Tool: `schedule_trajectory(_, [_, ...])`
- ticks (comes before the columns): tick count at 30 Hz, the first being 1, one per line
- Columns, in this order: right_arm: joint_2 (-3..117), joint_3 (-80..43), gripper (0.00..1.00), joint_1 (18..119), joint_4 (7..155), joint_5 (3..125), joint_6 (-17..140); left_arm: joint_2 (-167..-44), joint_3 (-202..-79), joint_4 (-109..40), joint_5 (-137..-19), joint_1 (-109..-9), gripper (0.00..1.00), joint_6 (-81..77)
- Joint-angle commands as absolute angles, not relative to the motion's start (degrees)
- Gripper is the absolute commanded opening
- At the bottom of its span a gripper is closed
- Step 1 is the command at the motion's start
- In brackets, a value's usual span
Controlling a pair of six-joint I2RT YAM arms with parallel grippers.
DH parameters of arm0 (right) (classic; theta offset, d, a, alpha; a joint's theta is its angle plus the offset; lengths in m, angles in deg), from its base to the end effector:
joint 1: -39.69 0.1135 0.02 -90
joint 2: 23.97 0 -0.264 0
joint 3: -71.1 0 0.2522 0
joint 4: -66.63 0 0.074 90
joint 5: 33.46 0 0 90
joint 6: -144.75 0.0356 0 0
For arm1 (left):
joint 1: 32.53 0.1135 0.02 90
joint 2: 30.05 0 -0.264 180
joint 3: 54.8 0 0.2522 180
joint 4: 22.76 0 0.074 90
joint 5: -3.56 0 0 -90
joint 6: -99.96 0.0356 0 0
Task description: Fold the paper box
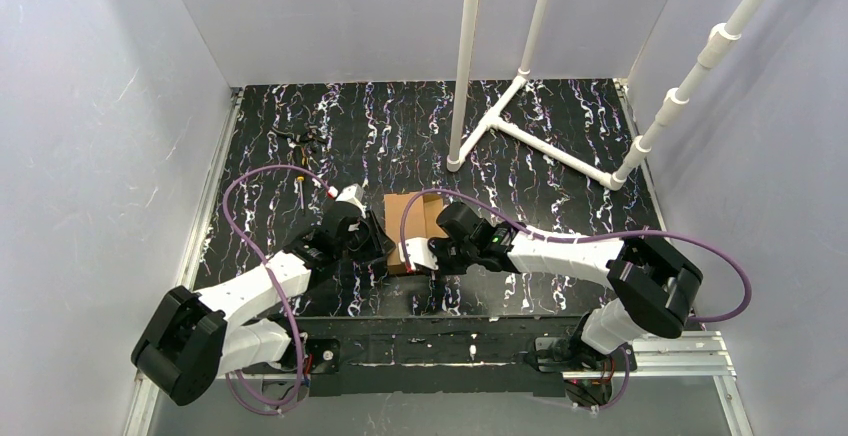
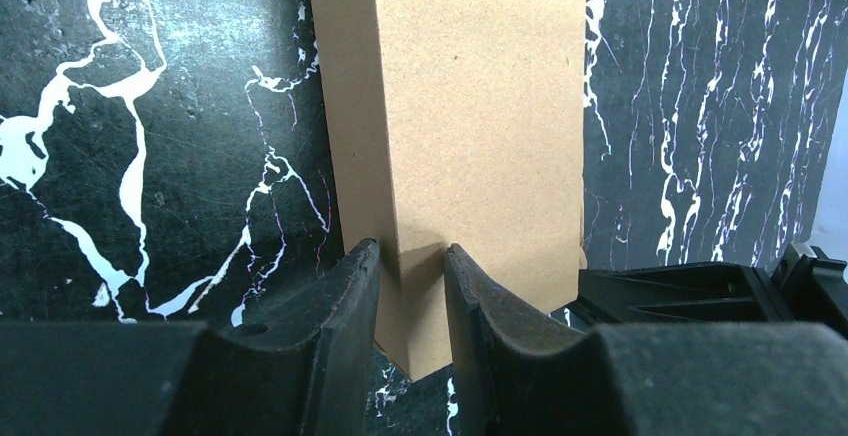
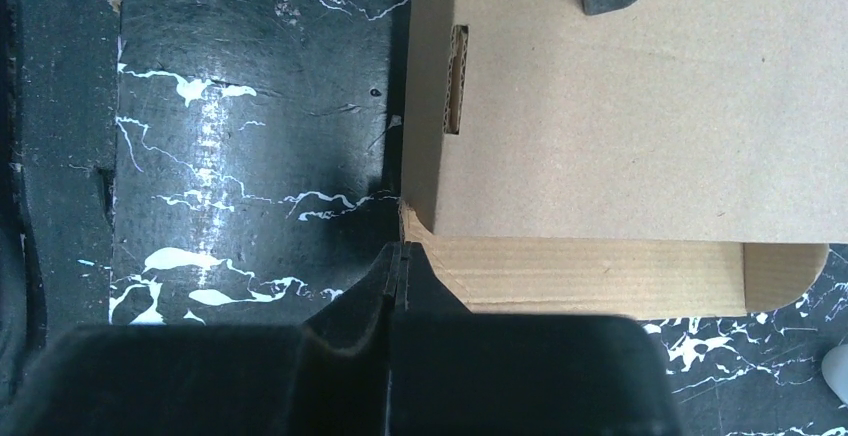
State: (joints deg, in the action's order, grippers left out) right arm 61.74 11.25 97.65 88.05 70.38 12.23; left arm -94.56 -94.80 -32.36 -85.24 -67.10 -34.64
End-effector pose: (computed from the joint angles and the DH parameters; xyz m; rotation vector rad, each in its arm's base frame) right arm 0.1524 0.2595 0.1870 -1.9199 1.4490 0.4152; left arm 0.1862 -0.1292 0.1857 -0.1869 2.2747 -0.7899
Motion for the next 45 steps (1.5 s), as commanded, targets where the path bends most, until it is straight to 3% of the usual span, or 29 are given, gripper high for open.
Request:
schedule_trajectory(1, [62.1,10.2,0.01,96.9,87.9,68.9,13.5,-96.2,-94.0,-36.1,-86.4,-66.4,0.28,-33.3])
schedule_trajectory(45, [65.1,10.0,0.01,93.4,90.2,72.3,21.5,-96.0,-93.1,-35.6,-83.3,-65.1,0.28,-33.0])
